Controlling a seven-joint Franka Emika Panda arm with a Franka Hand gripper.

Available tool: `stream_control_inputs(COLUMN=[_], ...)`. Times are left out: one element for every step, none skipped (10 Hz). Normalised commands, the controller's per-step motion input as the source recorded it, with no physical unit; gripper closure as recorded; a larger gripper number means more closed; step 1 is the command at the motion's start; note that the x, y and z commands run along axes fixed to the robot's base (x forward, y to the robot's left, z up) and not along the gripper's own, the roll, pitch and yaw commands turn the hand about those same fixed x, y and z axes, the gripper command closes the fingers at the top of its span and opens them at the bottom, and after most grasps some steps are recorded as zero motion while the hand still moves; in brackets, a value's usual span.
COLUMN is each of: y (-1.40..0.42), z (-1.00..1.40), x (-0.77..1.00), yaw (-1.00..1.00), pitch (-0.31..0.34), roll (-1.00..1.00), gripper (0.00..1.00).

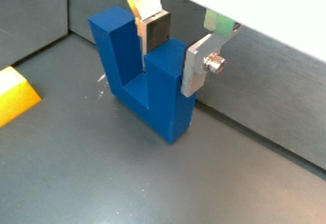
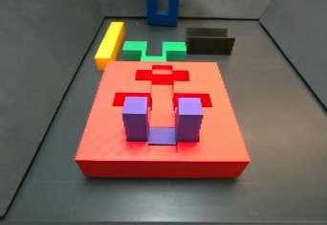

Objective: Pick up the blue object. Move up. Move to above the board. Insert the blue object.
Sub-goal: Pick up the blue object, then move up, then move to above the board.

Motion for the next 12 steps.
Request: stream_control_inputs(y=[0.00, 0.00, 0.00, -0.03, -0.03, -0.02, 0.00, 0.00, -0.01, 0.00, 0.02, 0.01], z=[0.00, 0.00, 0.83, 0.81, 0.57, 0.27, 1.40, 1.40, 1.40, 1.40, 0.86, 0.43], x=[0.00, 0.00, 0.00, -0.09, -0.09, -0.03, 0.00, -0.02, -0.03, 0.01, 0.04, 0.04], yaw=[0.00, 0.00, 0.00, 0.01, 0.00, 0.01, 0.00, -0.01, 0.00, 0.00, 0.00, 0.00], pitch=[0.000, 0.000, 0.000, 0.074, 0.078, 0.052, 0.000, 0.019, 0.026, 0.022, 0.074, 0.084], roll=[0.00, 0.00, 0.00, -0.04, 0.00, 0.03, 0.00, -0.01, 0.02, 0.02, -0.01, 0.00], gripper=[1.00, 1.00, 1.00, 1.00, 1.00, 1.00, 1.00, 1.00, 1.00, 1.00, 1.00, 1.00])
